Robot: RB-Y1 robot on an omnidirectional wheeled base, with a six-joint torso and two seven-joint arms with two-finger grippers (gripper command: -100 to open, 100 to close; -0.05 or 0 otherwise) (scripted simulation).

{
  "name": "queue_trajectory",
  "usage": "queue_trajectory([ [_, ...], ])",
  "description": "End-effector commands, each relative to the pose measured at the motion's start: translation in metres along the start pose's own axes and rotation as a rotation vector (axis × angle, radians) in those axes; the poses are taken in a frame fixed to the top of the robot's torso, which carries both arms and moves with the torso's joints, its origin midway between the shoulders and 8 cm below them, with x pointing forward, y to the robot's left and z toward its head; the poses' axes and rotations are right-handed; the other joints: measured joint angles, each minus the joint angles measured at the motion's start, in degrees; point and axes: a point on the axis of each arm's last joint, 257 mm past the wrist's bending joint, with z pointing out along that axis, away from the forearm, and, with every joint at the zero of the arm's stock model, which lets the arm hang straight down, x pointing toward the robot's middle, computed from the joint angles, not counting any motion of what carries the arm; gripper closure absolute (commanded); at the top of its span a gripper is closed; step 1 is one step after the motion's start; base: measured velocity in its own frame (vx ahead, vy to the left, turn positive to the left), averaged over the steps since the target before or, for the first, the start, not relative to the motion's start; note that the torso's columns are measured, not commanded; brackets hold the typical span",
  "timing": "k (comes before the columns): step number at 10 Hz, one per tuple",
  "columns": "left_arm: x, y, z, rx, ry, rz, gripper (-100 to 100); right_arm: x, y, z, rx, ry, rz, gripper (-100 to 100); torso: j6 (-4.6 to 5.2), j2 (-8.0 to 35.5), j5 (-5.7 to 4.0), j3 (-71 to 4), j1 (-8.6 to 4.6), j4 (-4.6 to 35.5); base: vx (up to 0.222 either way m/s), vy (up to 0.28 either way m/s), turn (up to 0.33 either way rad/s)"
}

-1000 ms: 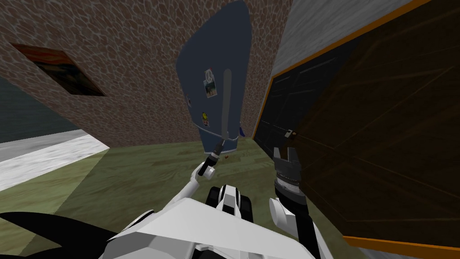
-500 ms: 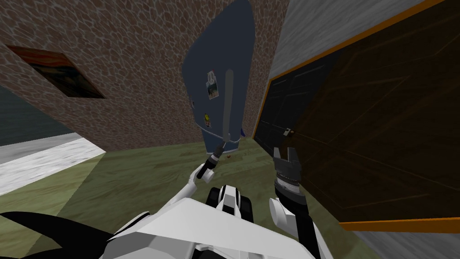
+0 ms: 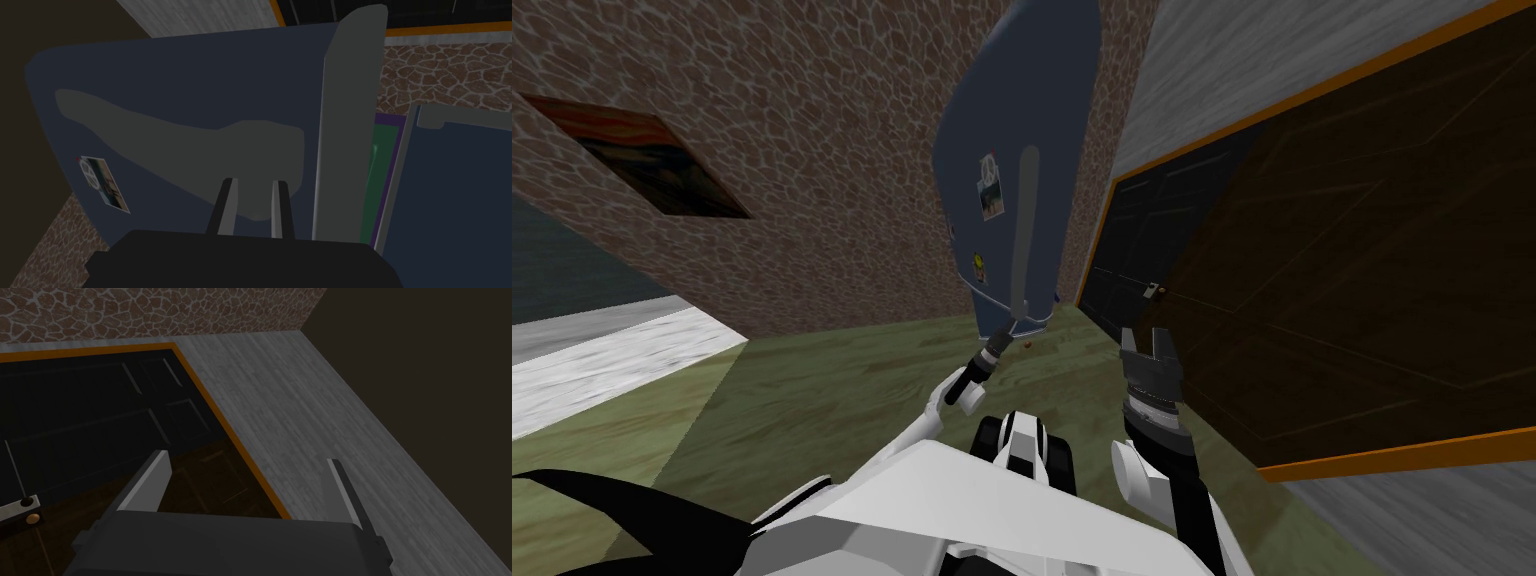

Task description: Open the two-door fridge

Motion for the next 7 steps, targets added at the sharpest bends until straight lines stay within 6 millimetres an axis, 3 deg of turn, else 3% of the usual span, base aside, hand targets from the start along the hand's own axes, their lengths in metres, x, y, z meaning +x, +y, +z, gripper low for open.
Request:
queue_trajectory([
  [1,0.003,-0.023,0.005,0.059,0.03,-0.014,100,0.0,0.0,0.0,0.0,0.0,0.0,0,0.0,0.2,0.06,0.1,0.14,0.0,-0.098,0.21,-0.047],
  [3,0.018,-0.033,-0.002,0.075,0.079,-0.051,100,0.0,0.0,0.0,0.0,0.0,0.0,0,-0.06,0.1,0.09,0.0,0.22,0.0,-0.142,0.241,-0.06],
  [4,0.019,-0.025,0.003,0.026,0.075,-0.048,-100,0.0,0.0,0.0,0.0,0.0,0.0,0,0.05,0.3,0.08,0.2,0.05,0.0,-0.087,0.098,0.024],
  [7,0.016,-0.037,0.015,0.025,0.085,-0.051,-100,0.0,0.0,0.0,0.0,0.0,0.0,0,0.51,-0.5,-0.25,-0.2,-1.31,-0.7,0.009,-0.058,0.045],
])
